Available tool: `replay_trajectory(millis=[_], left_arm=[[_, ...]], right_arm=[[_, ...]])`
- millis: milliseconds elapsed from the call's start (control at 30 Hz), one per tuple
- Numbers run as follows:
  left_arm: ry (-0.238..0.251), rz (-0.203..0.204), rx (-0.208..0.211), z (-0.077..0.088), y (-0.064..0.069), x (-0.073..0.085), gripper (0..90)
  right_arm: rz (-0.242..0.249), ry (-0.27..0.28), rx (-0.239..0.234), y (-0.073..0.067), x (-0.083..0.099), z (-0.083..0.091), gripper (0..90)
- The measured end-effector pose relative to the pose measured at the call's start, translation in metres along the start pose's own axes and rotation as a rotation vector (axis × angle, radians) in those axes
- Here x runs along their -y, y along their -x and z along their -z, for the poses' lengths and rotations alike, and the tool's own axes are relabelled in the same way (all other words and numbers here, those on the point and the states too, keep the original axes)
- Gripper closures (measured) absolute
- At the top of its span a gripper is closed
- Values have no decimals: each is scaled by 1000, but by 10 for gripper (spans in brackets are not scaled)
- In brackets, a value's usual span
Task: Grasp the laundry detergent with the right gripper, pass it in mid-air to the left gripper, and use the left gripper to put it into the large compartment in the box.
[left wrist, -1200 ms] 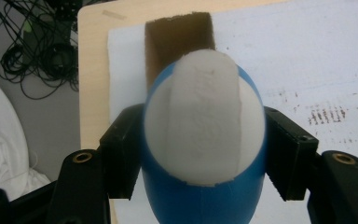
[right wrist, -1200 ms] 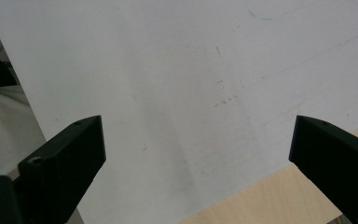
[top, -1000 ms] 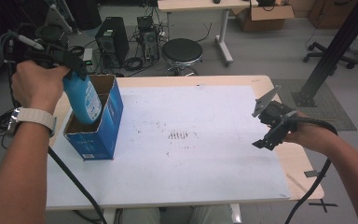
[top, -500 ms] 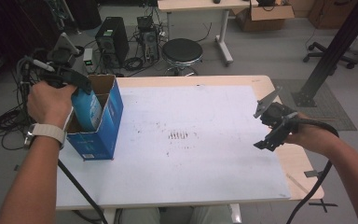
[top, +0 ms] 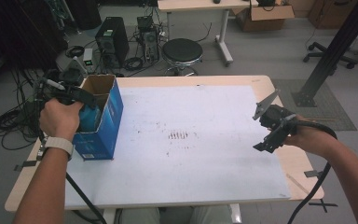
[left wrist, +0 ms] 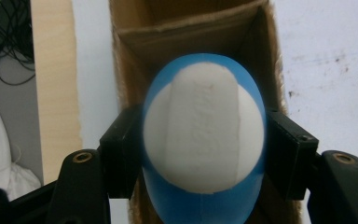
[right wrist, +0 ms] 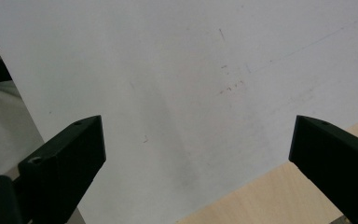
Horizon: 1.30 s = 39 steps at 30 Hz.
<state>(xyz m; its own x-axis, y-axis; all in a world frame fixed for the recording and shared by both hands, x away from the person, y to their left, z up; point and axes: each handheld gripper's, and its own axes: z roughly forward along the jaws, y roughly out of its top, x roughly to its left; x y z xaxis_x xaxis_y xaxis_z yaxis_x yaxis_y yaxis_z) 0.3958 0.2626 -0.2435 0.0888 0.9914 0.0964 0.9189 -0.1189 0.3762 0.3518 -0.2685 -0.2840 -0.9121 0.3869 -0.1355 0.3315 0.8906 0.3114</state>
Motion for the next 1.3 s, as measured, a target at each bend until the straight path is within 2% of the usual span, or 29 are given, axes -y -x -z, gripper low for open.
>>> replay_trajectory(millis=[167, 467, 800, 1000, 1100, 1200, 1300], left_arm=[[-26, 2, 0, -16, 4, 2, 381], [-45, -8, -2, -29, 6, 4, 381], [-51, -12, -5, -30, 7, 2, 379], [-48, -2, 11, -28, 6, 2, 368], [-57, 7, 22, -27, 4, 1, 339], [-45, 19, 33, -24, 2, 2, 286], [-26, 22, 34, -14, 1, 0, 259]], right_arm=[[-7, -2, -1, 0, 1, -1, 34], [-18, -2, -2, 2, 5, -2, 33], [-17, -1, -4, 1, 5, -2, 34], [-22, 3, -5, 0, 7, -2, 34], [-30, 7, -6, -1, 9, -2, 34], [-29, 9, -7, -2, 12, -2, 34], [-33, 10, -5, -2, 13, 0, 33]])
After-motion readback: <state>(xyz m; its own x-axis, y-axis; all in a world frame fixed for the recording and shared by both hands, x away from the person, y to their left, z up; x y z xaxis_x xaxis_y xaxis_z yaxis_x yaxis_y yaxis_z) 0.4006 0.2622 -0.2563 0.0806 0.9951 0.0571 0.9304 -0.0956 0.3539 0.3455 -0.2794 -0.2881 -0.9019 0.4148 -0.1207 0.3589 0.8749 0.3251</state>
